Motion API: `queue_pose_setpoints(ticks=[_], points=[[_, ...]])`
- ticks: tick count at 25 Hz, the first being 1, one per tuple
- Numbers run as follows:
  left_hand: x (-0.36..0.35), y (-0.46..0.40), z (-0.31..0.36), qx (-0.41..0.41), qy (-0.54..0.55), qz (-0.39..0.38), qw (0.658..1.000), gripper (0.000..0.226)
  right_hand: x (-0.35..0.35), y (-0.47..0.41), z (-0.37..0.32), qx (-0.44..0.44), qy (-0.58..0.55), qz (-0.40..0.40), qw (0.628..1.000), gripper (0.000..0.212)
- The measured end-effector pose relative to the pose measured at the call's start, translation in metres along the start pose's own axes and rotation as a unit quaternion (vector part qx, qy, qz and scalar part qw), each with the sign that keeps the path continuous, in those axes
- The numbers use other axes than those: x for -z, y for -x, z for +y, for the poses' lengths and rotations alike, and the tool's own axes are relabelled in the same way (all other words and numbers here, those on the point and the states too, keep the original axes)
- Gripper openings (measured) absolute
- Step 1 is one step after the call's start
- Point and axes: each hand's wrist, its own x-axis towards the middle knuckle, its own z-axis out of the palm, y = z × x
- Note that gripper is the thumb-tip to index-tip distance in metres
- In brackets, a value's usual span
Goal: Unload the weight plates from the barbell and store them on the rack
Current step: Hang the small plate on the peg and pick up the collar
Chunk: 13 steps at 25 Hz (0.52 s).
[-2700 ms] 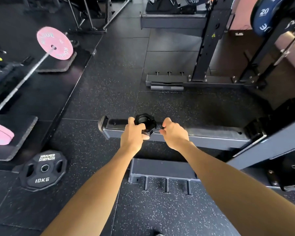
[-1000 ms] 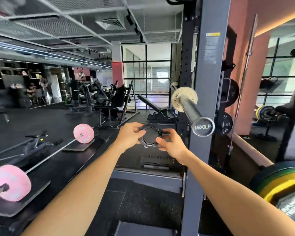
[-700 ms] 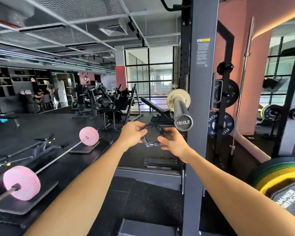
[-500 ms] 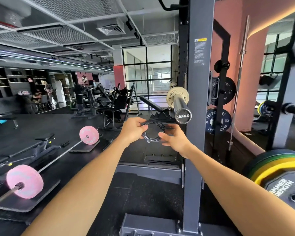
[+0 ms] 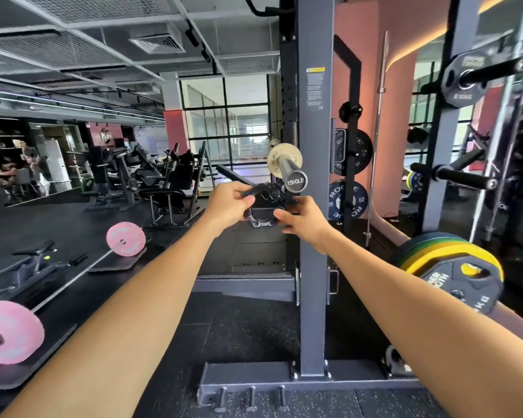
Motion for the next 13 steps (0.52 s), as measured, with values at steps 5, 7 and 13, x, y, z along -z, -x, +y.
queue_pose_setpoints(ticks=[5, 7, 13], points=[[-0.014, 0.001, 0.026, -0.03, 0.026, -0.014, 0.999, 0.034, 0.028, 0.011, -0.022, 0.015, 0.007, 0.029, 0.999, 0.057], [-0.019, -0.004, 0.038, -0.037, 0.044, -0.026, 0.998, 0.036, 0.038, 0.009, -0.031, 0.029, 0.006, 0.047, 0.998, 0.06], [-0.037, -0.02, 0.051, -0.039, 0.043, -0.051, 0.997, 0.041, 0.062, -0.005, -0.034, 0.043, 0.019, 0.073, 0.996, 0.065]])
